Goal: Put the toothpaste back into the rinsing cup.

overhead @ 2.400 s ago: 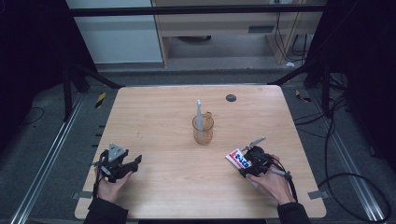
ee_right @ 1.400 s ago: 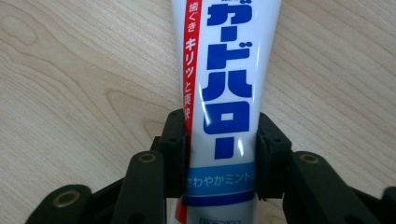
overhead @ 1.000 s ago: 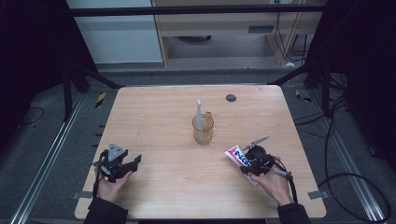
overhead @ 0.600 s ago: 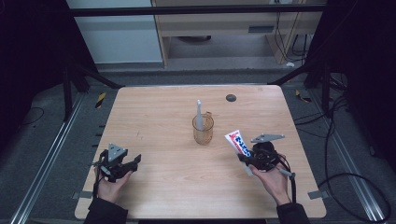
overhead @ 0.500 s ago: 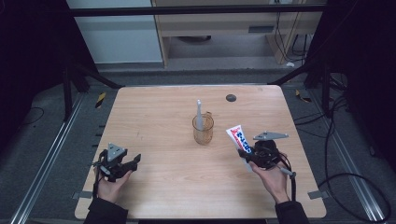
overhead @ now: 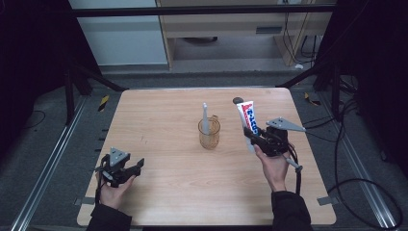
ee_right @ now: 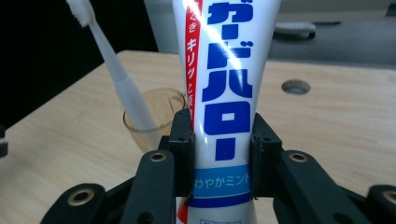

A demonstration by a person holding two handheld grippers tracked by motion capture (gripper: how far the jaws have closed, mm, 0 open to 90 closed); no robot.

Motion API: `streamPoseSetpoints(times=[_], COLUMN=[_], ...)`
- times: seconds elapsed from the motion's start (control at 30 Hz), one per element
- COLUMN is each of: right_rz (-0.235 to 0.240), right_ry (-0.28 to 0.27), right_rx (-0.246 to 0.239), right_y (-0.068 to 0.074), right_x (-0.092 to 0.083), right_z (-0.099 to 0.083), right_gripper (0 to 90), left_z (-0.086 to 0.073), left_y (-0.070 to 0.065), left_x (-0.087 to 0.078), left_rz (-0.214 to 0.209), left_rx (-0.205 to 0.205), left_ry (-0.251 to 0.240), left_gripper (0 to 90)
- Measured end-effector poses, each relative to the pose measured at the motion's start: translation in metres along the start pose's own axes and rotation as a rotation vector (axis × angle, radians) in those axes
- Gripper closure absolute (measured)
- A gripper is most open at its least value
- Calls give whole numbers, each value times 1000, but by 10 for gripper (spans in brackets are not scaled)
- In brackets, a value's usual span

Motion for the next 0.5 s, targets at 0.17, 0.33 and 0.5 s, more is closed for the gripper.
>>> streamPoseSetpoints(times=[0.17,0.33,0.5], right_rz=[-21,-37,-29], right_ry=[-85,-166,-227], right_rx=[29,54,75], right_y=[4,11,19], right_x=[9,21,35], right_z=[15,26,37], right_gripper=[682,681,681], left_z=[0,1,1], left_y=[0,1,1], left_x=[-1,-1,-1], left_rz=[2,4,8], left_rx=[0,-2,-2], left_ry=[-5,-8,-10], left_gripper=[400,402,403])
Point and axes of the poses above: each handheld gripper's, and its own axes: x roughly forward along the jaws, z roughly out of its top, y roughly to its left, the point moved 9 cm from there along x, roughly forward along the jaws, and after that the axes turned 10 degrees about -z, right-handed, at the moved point
